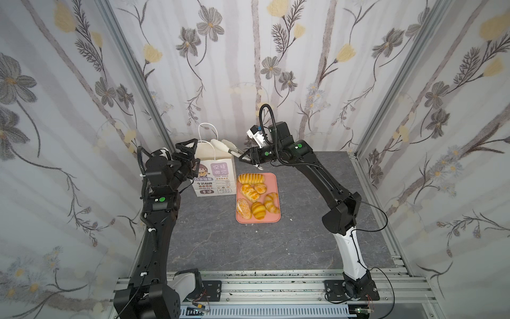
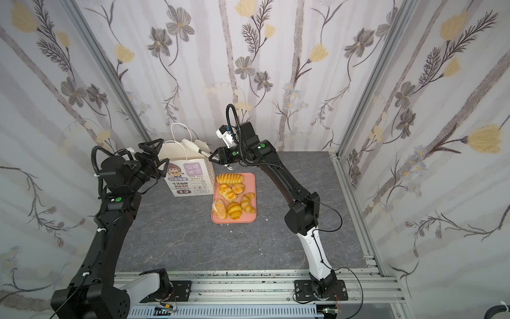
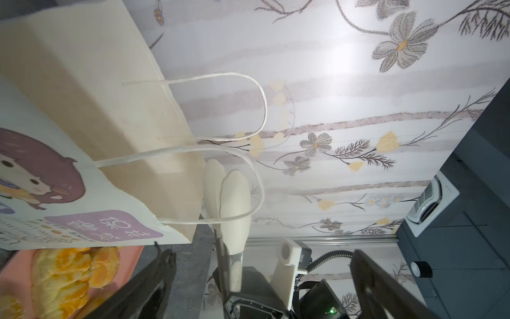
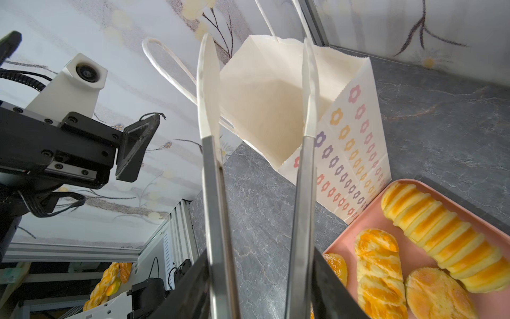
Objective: Pack bread into a paper bag
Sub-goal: Pick up the fake bread from the plate.
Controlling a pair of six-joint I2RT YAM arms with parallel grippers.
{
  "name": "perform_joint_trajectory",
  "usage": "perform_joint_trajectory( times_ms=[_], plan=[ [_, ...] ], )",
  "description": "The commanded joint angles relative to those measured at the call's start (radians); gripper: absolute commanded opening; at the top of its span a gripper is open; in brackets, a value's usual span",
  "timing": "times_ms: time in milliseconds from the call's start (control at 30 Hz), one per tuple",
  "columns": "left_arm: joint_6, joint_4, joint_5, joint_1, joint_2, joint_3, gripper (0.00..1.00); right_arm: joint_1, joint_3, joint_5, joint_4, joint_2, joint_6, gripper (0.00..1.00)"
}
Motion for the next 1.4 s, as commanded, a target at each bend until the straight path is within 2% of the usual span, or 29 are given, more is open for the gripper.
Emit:
perform_joint_trajectory(
  times_ms=[0,233,533,733,833,933,1000,1100,1367],
  plan=[
    [-0.158,0.210,0.031,-0.005,0.042,0.013,1.00,0.001,0.002,0.008,-0.001,-0.001,-0.024,0.53],
    [-0.175,0.234,0.028,-0.015,0.105,0.061,1.00,-0.003,0.002,0.016,-0.012,-0.046,-0.024,0.53],
    [-0.159,0.253,0.030,-0.020,0.175,0.046,1.00,-0.015,-0.011,0.028,-0.047,-0.129,-0.023,0.54],
    [-0.134,0.277,0.038,-0.028,0.238,0.072,1.00,-0.028,-0.118,0.045,-0.037,-0.209,-0.034,0.54],
    [-0.140,0.290,0.040,-0.037,0.259,0.090,1.00,-0.041,-0.220,0.066,-0.025,-0.261,-0.052,0.54],
    [-0.147,0.307,0.047,-0.044,0.276,0.104,0.93,-0.057,-0.370,0.091,0.015,-0.326,-0.071,0.53],
    [-0.153,0.320,0.053,-0.047,0.283,0.109,0.77,-0.069,-0.472,0.097,0.046,-0.365,-0.076,0.52],
    [-0.155,0.321,0.054,-0.049,0.284,0.110,0.63,-0.081,-0.594,0.112,0.083,-0.408,-0.078,0.52],
    [-0.139,0.309,0.053,-0.050,0.281,0.109,0.59,-0.084,-0.800,0.139,0.158,-0.473,-0.068,0.52]
  ],
)
